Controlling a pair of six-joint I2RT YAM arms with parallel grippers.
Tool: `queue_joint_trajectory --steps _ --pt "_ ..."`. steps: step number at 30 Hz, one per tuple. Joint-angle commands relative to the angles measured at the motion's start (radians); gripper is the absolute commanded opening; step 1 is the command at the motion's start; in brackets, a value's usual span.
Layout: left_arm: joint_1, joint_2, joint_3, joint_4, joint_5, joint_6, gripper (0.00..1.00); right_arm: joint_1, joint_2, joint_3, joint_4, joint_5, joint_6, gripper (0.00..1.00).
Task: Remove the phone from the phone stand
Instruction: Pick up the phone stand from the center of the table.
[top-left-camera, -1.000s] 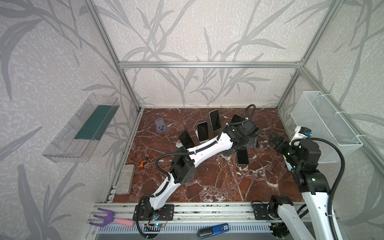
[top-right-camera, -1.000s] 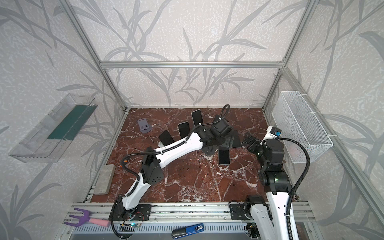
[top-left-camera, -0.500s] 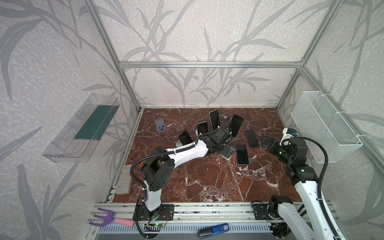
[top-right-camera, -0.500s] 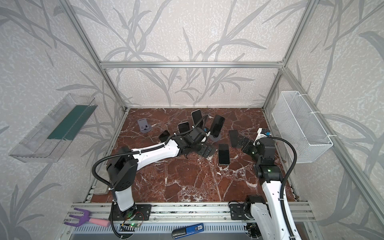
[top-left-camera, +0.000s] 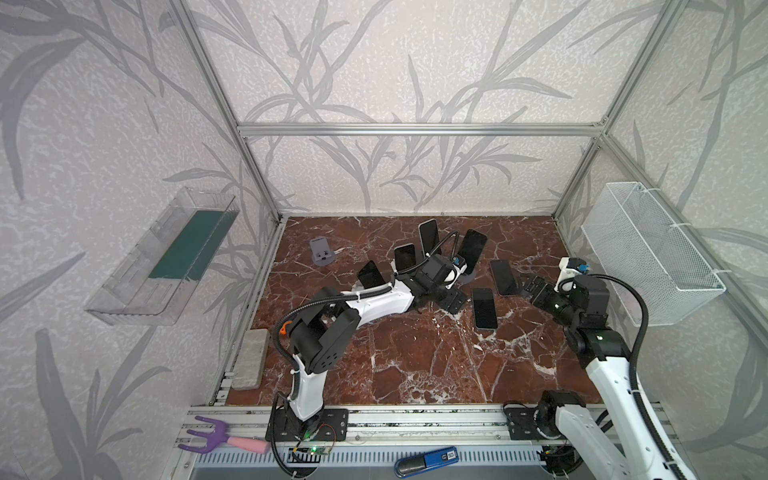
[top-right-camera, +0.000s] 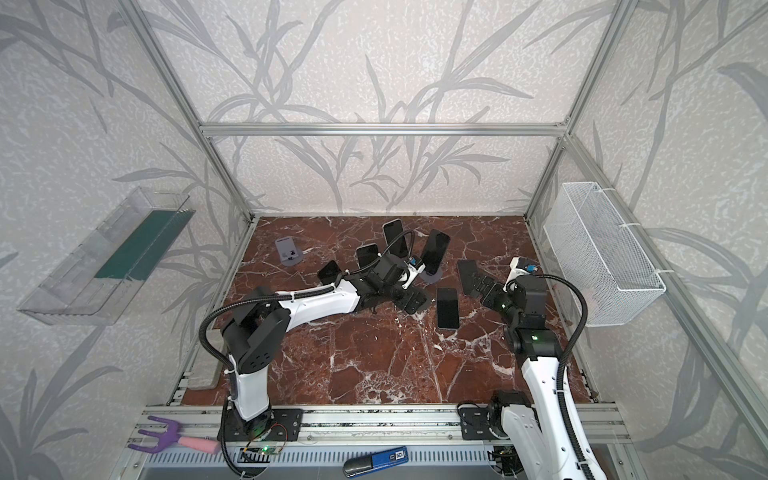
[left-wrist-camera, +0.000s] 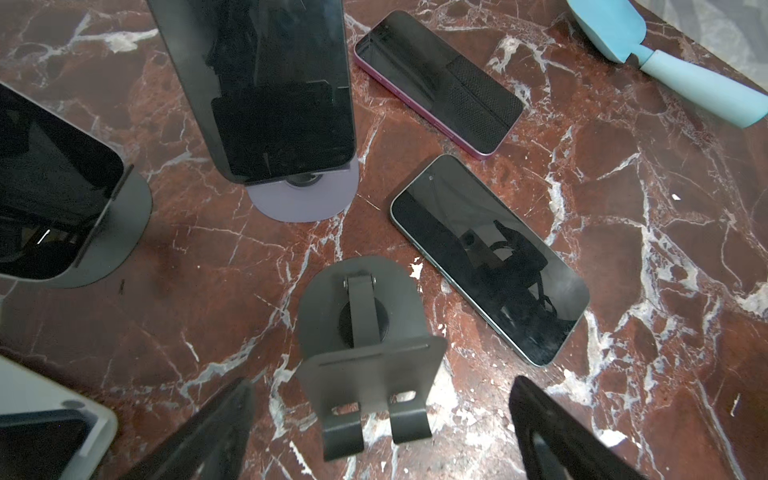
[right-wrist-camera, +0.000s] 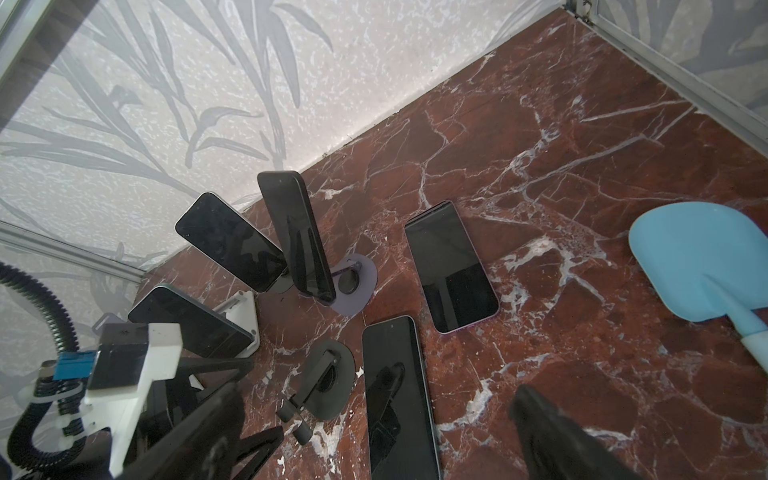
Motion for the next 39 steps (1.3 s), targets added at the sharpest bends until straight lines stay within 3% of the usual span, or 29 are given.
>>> queue_joint_trajectory --steps 1,5,8,15,20,25,28,31,35,39 --pt "0.013 0.061 0.036 0.011 0.044 0.007 0.92 -0.004 0.011 -0.016 0.049 -0.014 -0.012 0.99" --pt "0.015 0.108 0.088 -0.048 0.052 -0.006 0.81 -0.003 0.027 -0.025 0.071 -0.023 -0.004 0.99" --pt "0.018 0.124 0.128 -0.113 0.120 -0.009 0.70 -0.004 0.035 -0.011 0.059 -0.044 -0.003 0.99" --pt "0.017 0.077 0.114 -0.124 0.167 -0.064 0.48 -0.004 -0.008 -0.024 0.056 -0.018 -0.014 1.00" --pt "0.015 -0.001 0.105 -0.185 0.110 -0.104 0.44 -0.004 -0.004 -0.028 0.082 -0.042 -0.005 0.99" --pt "-0.009 -0.169 0.090 -0.277 0.039 -0.098 0.43 -0.003 -0.011 -0.042 0.096 -0.072 0.008 1.00" --pt "-0.005 -0.289 0.116 -0.407 -0.031 -0.126 0.42 -0.002 -0.025 -0.043 0.095 -0.085 0.012 1.00" --pt "0.014 -0.395 0.139 -0.546 -0.173 -0.112 0.42 0.003 -0.050 -0.036 0.084 -0.085 0.004 1.00" --pt "0.103 -0.528 0.139 -0.654 -0.331 -0.120 0.43 0.019 -0.084 -0.034 0.060 -0.068 -0.011 1.00" --pt "0.260 -0.644 0.110 -0.660 -0.392 -0.151 0.43 0.027 -0.088 -0.032 0.056 -0.068 -0.012 1.00"
